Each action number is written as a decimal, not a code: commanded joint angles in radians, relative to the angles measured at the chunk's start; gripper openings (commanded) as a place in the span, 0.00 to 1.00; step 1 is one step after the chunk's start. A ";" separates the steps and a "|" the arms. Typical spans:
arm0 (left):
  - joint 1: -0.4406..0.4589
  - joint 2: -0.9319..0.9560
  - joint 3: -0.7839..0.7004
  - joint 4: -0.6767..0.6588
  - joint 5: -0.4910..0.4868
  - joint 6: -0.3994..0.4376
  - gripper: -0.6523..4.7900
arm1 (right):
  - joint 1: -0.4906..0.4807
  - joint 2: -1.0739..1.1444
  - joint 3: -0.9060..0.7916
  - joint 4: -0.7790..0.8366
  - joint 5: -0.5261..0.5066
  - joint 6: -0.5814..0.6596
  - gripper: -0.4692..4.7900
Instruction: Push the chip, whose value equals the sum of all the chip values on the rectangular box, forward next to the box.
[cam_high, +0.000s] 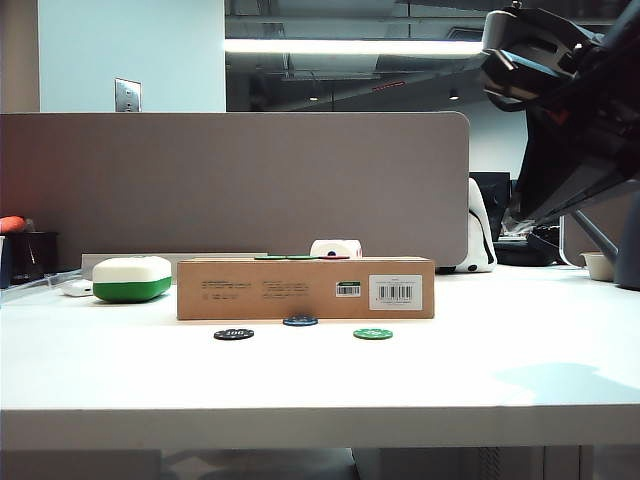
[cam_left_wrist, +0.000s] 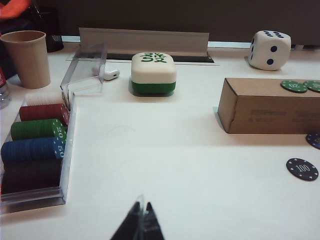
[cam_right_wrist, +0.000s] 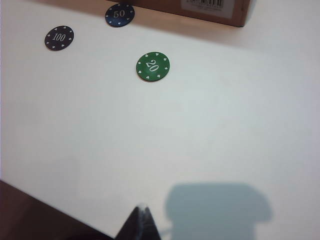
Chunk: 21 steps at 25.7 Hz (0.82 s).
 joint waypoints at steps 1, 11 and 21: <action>-0.002 0.000 0.002 0.015 -0.004 0.002 0.11 | 0.000 -0.003 0.003 0.009 0.002 0.000 0.08; -0.002 0.000 0.002 0.009 -0.003 0.041 0.11 | 0.000 -0.003 0.003 0.009 0.002 0.000 0.08; -0.002 0.000 0.002 0.009 -0.003 0.034 0.11 | 0.000 -0.003 0.003 0.009 0.002 0.000 0.08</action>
